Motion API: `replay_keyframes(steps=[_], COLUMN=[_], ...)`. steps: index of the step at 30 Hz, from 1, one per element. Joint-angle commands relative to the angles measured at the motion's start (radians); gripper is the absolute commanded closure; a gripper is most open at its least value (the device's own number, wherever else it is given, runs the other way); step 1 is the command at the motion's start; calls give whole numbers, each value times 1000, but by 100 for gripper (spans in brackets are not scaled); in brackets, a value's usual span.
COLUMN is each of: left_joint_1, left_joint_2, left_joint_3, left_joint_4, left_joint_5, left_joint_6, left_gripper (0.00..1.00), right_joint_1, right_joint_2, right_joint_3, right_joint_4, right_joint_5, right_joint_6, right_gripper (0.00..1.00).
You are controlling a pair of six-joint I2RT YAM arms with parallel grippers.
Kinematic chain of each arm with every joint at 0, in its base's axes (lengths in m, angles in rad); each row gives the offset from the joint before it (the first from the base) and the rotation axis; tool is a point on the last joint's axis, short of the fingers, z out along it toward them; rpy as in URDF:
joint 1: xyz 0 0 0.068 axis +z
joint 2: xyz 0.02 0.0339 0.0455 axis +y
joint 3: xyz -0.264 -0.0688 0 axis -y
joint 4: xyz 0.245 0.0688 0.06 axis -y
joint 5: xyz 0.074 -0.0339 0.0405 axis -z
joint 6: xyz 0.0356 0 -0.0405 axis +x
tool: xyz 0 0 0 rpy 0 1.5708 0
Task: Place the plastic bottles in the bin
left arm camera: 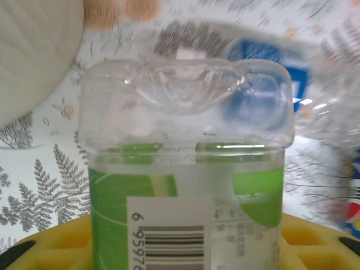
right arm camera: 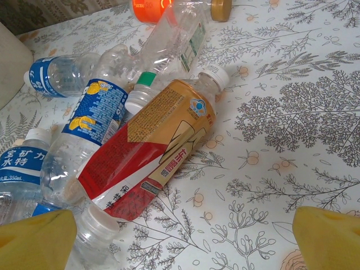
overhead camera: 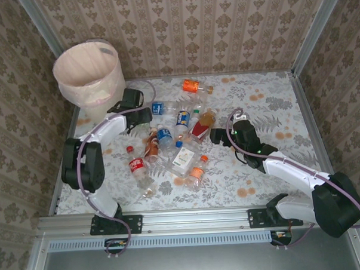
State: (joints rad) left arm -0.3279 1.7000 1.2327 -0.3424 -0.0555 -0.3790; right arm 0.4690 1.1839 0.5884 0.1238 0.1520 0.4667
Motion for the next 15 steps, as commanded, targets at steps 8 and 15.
replay_keyframes(steps=[8, 15], left_joint_1=[-44, -43], left_joint_2=[-242, -316], left_joint_3=[52, 128], left_joint_4=[58, 131], left_joint_5=[56, 133], left_joint_6=[125, 210], left_gripper=[56, 57], right_joint_1=[-4, -3], right_joint_2=[-25, -61], right_joint_3=[-5, -33], right_joint_4=[70, 139], right_joint_5=[12, -29], right_joint_6=[-30, -41], right_gripper=[0, 0])
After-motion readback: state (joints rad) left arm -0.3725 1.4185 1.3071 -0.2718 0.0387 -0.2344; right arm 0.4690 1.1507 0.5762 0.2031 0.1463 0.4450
